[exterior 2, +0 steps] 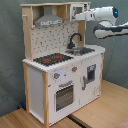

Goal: Play with the kitchen

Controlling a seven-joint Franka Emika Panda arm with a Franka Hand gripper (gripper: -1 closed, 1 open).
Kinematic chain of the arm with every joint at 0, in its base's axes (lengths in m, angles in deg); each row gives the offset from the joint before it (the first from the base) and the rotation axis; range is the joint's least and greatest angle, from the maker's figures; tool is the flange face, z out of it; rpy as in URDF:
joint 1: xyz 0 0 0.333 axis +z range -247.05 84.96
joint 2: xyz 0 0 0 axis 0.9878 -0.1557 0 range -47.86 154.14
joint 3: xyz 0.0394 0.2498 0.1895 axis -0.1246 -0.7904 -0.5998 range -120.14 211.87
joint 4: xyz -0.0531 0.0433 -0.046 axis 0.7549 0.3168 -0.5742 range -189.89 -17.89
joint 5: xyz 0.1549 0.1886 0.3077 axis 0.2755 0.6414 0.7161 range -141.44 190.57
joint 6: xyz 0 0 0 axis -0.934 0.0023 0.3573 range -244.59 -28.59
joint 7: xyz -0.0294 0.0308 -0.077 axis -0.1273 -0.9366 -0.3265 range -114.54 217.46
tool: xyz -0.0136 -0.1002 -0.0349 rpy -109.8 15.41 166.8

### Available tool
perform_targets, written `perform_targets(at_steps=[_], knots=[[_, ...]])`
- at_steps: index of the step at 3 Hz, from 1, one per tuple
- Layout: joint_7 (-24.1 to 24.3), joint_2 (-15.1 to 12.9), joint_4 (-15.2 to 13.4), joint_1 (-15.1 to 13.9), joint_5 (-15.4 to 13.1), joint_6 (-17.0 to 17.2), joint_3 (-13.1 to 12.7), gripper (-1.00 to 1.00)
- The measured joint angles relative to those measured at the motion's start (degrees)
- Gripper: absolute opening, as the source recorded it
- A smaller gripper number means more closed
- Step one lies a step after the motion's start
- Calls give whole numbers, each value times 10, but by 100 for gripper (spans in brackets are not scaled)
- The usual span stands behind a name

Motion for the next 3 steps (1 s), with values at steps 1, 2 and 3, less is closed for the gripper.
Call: perform_targets(at_steps=[1, 2, 3], knots=[[2, 0, 0, 0, 0, -1, -3, -100], [3, -3, 2, -2, 0, -3, -7, -100], [3, -4, 2, -2, 0, -3, -7, 100]])
